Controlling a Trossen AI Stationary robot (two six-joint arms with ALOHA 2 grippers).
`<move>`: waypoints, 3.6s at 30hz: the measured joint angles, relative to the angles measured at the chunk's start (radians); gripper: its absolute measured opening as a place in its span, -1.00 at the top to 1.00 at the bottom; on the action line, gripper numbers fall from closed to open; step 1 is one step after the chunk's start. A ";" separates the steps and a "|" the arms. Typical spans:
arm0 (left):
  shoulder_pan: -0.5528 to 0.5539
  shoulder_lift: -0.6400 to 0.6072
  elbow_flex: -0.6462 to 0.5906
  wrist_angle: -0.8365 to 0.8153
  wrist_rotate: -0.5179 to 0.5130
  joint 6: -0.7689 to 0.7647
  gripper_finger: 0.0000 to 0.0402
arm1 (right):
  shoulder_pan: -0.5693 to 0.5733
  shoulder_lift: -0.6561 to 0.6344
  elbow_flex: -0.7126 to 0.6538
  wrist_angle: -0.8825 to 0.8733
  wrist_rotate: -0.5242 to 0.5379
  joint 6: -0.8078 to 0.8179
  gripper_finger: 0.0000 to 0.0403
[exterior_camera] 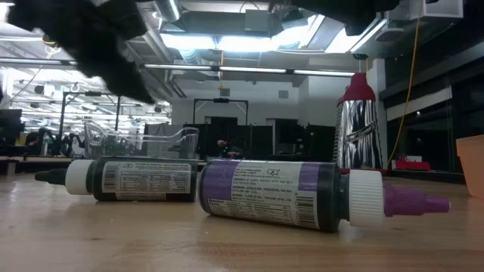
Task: Pick & Place Food Item
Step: Put the black food coloring bottle into the white transparent bin
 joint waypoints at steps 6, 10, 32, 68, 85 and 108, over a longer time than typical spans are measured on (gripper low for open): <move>-0.222 0.077 0.000 -0.011 -0.124 -0.254 0.00 | 0.000 0.000 0.000 0.001 0.000 0.000 -0.14; -0.321 0.173 0.000 0.052 -0.188 -0.371 -0.05 | 0.000 0.000 0.000 0.001 0.000 0.000 -0.14; -0.381 0.543 0.132 0.190 -0.079 -0.477 -0.08 | 0.000 0.000 0.000 0.000 0.000 0.004 -0.14; -0.341 0.591 0.132 0.180 -0.107 -0.492 0.46 | 0.000 0.000 0.000 0.000 -0.026 0.011 -0.14; -0.317 0.385 0.131 0.121 -0.359 -0.245 0.46 | 0.000 0.000 0.000 -0.007 -0.026 0.019 -0.14; 0.038 -0.473 0.067 -0.246 -0.180 0.327 0.46 | 0.000 0.000 0.000 -0.007 -0.026 0.022 -0.14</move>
